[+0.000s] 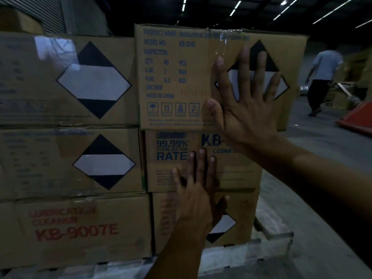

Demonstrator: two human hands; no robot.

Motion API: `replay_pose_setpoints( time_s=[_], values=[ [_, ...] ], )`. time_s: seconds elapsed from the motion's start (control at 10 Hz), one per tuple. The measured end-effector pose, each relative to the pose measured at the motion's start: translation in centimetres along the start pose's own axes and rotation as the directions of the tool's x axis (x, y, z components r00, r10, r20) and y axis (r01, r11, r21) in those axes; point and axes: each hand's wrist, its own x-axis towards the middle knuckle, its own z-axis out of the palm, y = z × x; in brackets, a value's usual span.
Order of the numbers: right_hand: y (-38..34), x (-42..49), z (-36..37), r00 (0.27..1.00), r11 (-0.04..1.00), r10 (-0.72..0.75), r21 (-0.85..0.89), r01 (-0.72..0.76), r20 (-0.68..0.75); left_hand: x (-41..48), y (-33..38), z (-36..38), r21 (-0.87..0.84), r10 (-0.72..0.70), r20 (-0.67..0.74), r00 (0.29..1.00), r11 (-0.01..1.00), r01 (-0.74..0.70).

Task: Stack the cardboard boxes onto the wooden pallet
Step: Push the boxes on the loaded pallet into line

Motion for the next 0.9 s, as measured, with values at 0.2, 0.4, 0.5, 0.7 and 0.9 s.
replay_pose_setpoints(
  time_s=[0.2,0.4,0.5,0.7,0.9],
  values=[
    [0.3,1.2,3.8,0.999,1.000,0.010,0.007,-0.011,0.045,1.0,-0.3,1.5,0.026,-0.019,-0.023,1.000,0.999,0.019],
    [0.3,2.0,5.9,0.997,1.000,0.012,0.010,-0.013,0.080,1.7,-0.6,2.8,0.046,-0.015,-0.048,0.999,0.999,0.017],
    [0.3,2.1,6.0,0.994,1.000,0.008,0.011,-0.009,0.109,1.7,-0.7,2.8,0.039,-0.017,-0.033,0.999,0.999,0.019],
    [0.5,1.3,4.8,0.967,0.999,-0.010,0.034,0.001,0.253,1.4,-0.6,1.8,0.062,-0.007,-0.001,1.000,0.998,0.007],
    [0.6,-3.9,-0.4,0.760,0.966,0.027,0.180,-0.188,0.649,-2.4,0.2,-0.1,-0.047,-0.035,0.209,0.977,0.998,0.046]
  ],
)
